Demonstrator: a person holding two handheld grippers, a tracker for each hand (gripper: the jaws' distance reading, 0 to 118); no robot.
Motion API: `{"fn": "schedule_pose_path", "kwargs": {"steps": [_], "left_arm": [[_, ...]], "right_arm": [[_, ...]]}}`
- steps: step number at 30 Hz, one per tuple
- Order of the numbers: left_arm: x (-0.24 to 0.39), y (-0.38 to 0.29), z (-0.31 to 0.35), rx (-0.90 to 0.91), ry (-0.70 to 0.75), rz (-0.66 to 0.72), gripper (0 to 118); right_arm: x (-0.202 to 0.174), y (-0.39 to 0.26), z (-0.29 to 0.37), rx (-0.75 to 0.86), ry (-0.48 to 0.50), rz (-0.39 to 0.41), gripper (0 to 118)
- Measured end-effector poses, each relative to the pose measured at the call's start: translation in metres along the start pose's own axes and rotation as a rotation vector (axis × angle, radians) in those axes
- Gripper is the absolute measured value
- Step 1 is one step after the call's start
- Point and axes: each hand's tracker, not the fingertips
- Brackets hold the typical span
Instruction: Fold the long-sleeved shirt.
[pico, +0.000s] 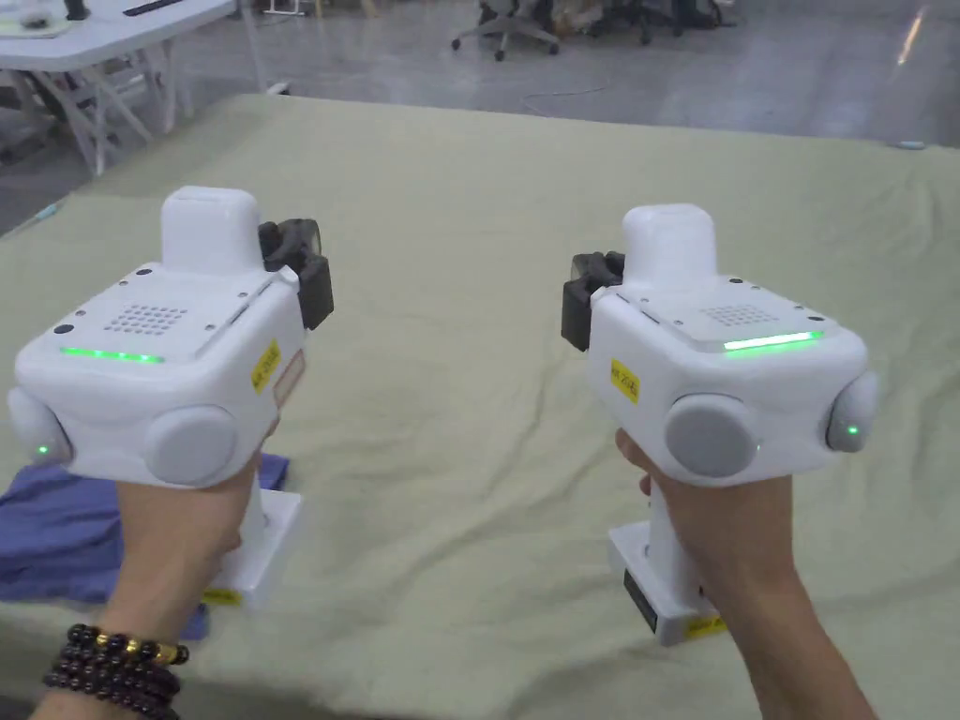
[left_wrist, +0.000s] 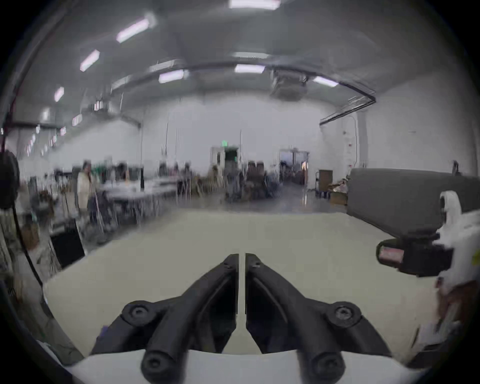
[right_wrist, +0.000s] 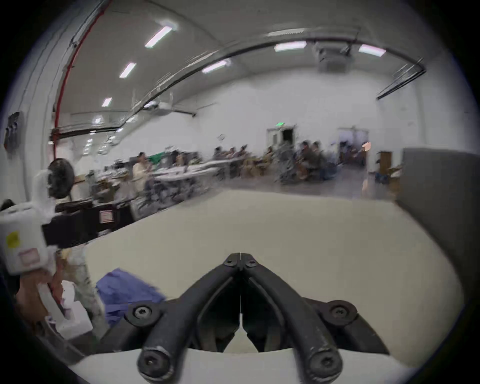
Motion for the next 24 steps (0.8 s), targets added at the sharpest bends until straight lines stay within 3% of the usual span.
{"fn": "schedule_pose_path", "kwargs": {"steps": [6,9,15,19,24], "left_arm": [[0.101,-0.004,-0.022,0.038,-0.078,0.029,2],[0.128,-0.02,-0.027,-0.005,-0.077,0.062,2],[0.164,-0.059,0.001,0.03,-0.176,0.034,2],[0.17,-0.075,0.014,-0.025,-0.149,0.022,2],[0.162,-0.09,0.037,-0.059,-0.128,0.048,2]], "right_arm": [[0.098,-0.007,0.062,0.123,-0.254,0.008,0],[0.133,-0.026,0.086,0.141,-0.285,-0.017,0],[0.152,-0.067,0.126,0.185,-0.351,-0.033,0],[0.154,-0.086,0.141,0.174,-0.378,-0.053,0],[0.157,-0.107,0.146,0.143,-0.388,-0.021,0]]}}
